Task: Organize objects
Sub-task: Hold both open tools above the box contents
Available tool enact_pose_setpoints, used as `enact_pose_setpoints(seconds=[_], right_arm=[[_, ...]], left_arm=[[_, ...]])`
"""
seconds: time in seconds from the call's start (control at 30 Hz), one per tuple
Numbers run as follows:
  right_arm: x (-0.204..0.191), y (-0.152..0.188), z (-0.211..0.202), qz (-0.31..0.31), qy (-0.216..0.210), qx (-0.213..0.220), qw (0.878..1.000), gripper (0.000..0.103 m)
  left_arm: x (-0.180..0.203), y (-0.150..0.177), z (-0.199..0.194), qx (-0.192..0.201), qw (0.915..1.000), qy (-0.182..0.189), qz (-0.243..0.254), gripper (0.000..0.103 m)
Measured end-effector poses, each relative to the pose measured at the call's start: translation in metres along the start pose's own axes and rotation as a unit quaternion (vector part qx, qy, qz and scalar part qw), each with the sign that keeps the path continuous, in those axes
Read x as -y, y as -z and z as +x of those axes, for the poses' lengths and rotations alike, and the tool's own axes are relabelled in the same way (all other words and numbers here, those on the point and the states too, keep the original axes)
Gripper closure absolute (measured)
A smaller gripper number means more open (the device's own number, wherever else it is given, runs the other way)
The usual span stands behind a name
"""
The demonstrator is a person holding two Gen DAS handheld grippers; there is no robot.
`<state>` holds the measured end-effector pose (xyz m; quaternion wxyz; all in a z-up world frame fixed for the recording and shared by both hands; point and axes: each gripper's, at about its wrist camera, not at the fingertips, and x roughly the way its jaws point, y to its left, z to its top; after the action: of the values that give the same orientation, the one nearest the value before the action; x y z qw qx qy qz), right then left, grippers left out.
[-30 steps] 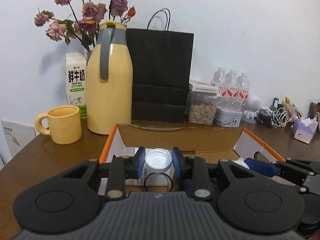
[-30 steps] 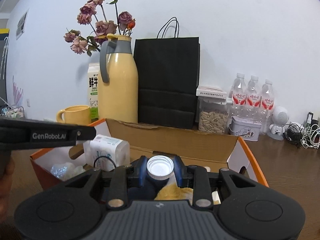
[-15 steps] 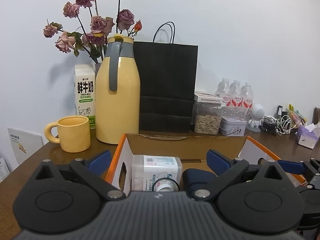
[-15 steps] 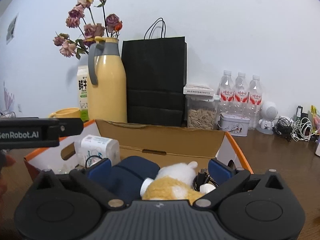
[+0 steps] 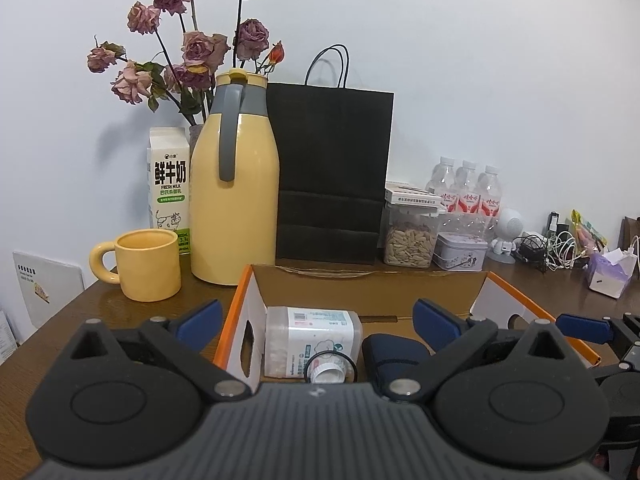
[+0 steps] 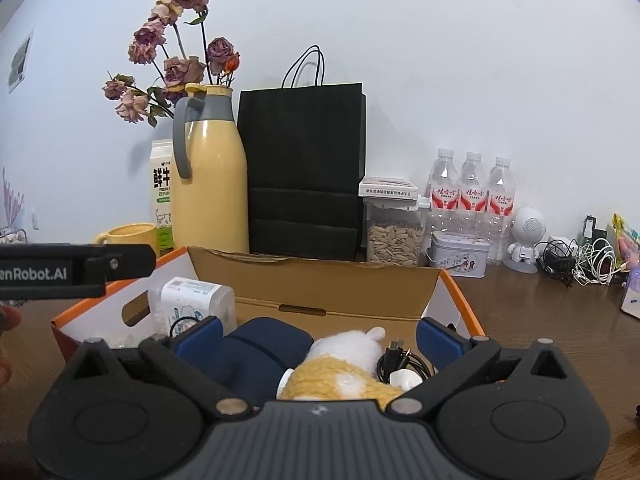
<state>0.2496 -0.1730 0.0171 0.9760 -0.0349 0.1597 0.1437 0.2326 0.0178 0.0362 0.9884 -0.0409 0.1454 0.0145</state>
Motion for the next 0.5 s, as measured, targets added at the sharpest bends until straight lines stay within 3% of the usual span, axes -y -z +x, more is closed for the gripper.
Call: enact_pose_setpoints(seconds=[0.5], right_arm=[[-0.002, -0.003, -0.019, -0.021, 0.008, -0.015, 1.000, 0.000]], left_arm=[[-0.006, -0.005, -0.028, -0.003, 1.0000, -0.004, -0.002, 0.000]])
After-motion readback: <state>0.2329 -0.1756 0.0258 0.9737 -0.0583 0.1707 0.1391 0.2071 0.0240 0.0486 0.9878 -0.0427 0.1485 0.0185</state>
